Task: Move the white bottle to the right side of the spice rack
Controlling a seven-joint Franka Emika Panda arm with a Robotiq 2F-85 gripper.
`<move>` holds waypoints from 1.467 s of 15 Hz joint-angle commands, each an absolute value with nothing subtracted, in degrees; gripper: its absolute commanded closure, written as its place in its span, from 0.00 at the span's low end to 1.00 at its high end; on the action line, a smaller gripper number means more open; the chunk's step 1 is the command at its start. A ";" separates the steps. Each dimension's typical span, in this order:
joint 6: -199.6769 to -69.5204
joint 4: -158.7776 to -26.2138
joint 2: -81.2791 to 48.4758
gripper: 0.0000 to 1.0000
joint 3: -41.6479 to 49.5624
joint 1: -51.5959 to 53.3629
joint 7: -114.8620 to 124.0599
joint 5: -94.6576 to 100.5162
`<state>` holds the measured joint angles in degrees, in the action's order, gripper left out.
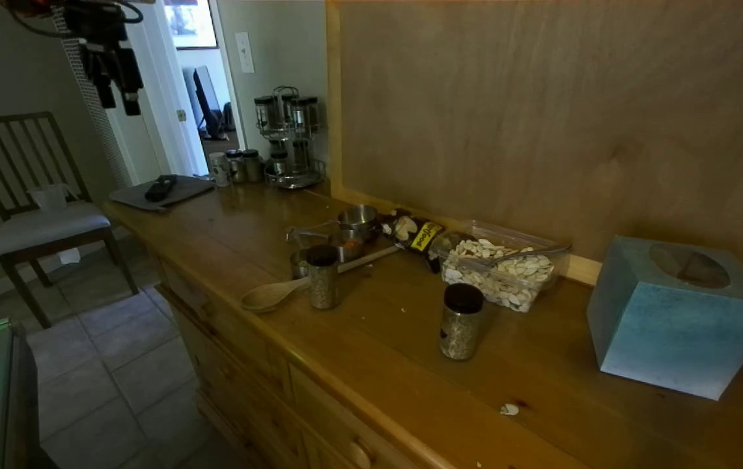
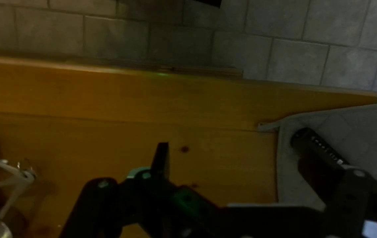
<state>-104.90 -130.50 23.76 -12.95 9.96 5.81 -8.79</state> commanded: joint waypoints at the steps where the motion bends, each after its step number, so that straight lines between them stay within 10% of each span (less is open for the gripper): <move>1: -104.54 -120.27 15.39 0.00 -15.36 12.57 1.45 -5.42; 22: -109.61 -108.24 -4.55 0.00 -22.22 19.09 27.44 -6.39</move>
